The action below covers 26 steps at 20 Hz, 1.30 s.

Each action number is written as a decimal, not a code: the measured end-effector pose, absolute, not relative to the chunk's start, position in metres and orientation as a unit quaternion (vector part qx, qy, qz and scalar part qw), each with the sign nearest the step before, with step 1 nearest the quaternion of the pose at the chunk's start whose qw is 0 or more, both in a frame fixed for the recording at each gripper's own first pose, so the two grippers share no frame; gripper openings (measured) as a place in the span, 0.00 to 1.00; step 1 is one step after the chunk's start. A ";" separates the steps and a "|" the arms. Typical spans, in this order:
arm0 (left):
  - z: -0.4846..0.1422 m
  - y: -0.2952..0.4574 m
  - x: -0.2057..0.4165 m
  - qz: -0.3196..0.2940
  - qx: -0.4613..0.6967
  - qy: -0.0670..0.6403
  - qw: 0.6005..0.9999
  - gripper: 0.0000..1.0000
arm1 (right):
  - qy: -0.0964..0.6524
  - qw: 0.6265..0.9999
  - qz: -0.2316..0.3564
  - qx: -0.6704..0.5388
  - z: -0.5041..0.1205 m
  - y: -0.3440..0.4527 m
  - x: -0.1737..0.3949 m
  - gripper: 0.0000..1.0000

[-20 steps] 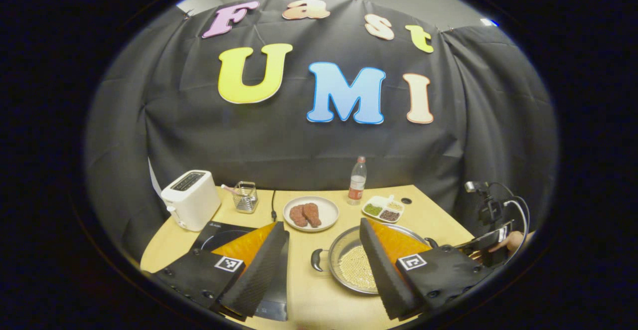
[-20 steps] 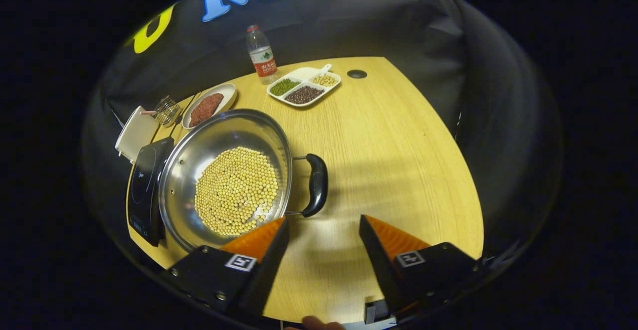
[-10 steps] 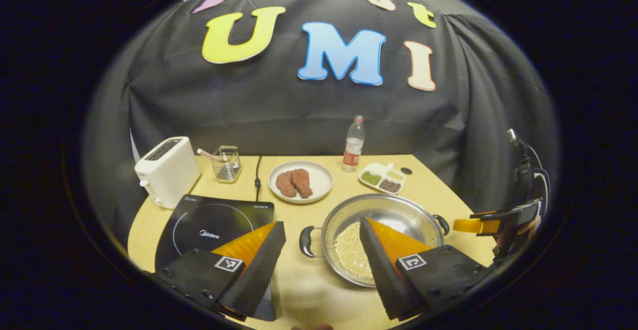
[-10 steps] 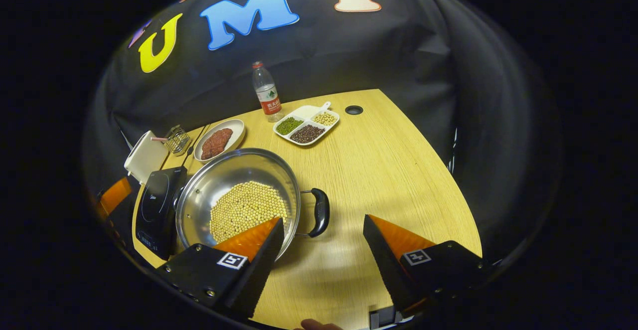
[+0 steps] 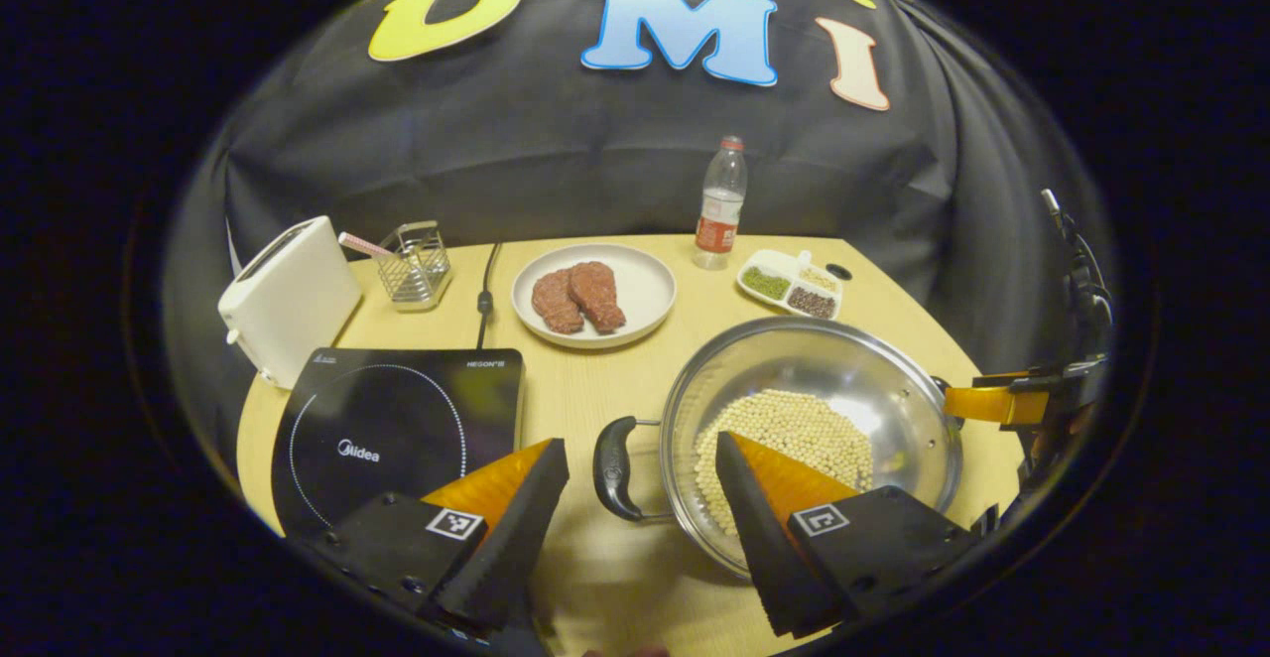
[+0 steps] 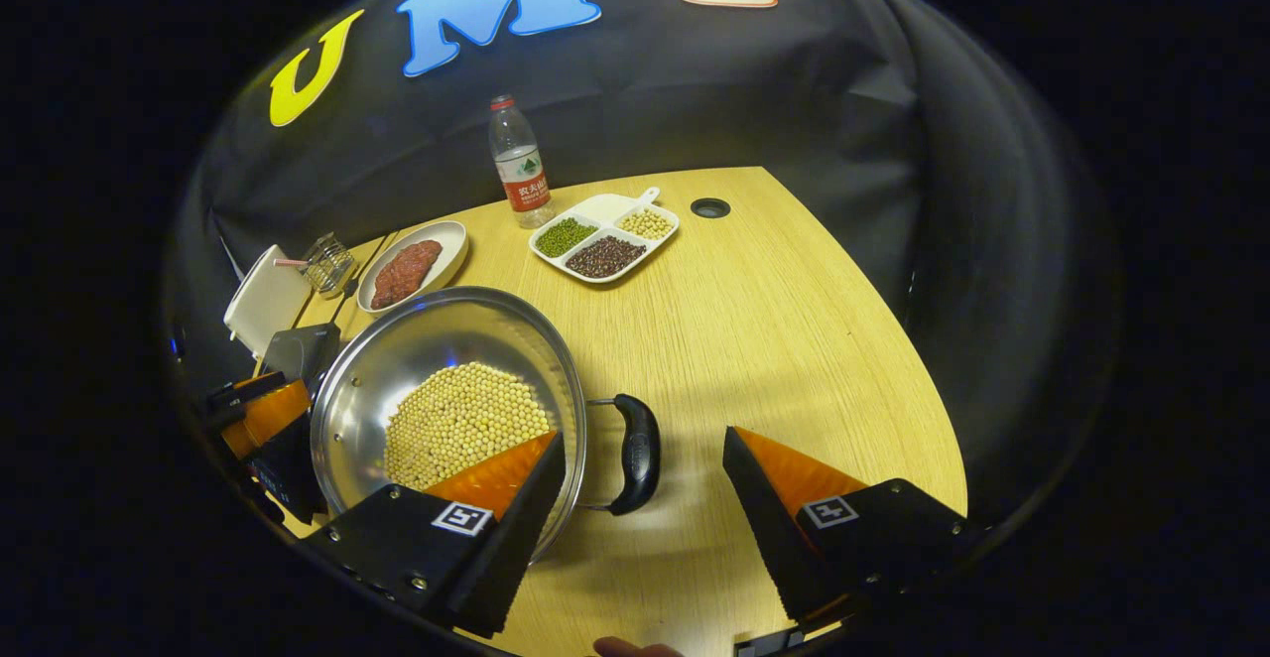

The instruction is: First push the handle of the pot to place it horizontally, then grasp the pot with both hands and set it on the induction cooktop.

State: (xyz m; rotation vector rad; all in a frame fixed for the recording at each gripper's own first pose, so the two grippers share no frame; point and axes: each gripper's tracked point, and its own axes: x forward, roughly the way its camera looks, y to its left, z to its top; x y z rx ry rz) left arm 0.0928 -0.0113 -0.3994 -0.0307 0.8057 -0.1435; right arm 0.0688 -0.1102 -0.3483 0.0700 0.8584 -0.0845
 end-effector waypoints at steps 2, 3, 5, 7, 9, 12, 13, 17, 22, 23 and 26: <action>-0.412 -0.009 0.098 -0.067 -0.012 0.400 0.914 0.98 | 0.421 0.905 -0.044 0.035 -0.359 -0.109 0.074 0.98; -0.418 -0.010 0.100 -0.065 -0.014 0.405 0.912 0.99 | 0.422 0.905 -0.046 0.035 -0.364 -0.108 0.077 0.98; -0.433 -0.012 0.105 -0.065 -0.019 0.415 0.908 0.97 | 0.426 0.903 -0.050 0.033 -0.374 -0.108 0.083 0.96; -0.443 -0.012 0.107 -0.071 -0.013 0.422 0.904 0.94 | 0.432 0.900 -0.049 0.037 -0.382 -0.104 0.084 0.85; -0.450 -0.008 0.106 -0.072 -0.001 0.431 0.900 0.88 | 0.442 0.895 -0.044 0.040 -0.392 -0.100 0.085 0.87; -0.456 -0.014 0.107 -0.079 -0.003 0.437 0.896 0.77 | 0.448 0.892 -0.042 0.037 -0.396 -0.095 0.086 0.74; -0.456 -0.013 0.107 -0.081 0.004 0.440 0.895 0.69 | 0.447 0.893 -0.046 0.035 -0.395 -0.095 0.086 0.64; -0.458 -0.015 0.108 -0.086 0.003 0.448 0.890 0.65 | 0.450 0.890 -0.054 0.044 -0.391 -0.093 0.084 0.62; -0.442 -0.008 0.108 -0.088 0.008 0.441 0.893 0.62 | 0.449 0.891 -0.053 0.042 -0.377 -0.086 0.081 0.52; -0.437 -0.006 0.107 -0.088 0.007 0.439 0.894 0.58 | 0.447 0.892 -0.052 0.040 -0.373 -0.084 0.079 0.57; -0.425 0.001 0.102 -0.087 -0.002 0.439 0.894 0.61 | 0.445 0.894 -0.047 0.031 -0.356 -0.077 0.075 0.58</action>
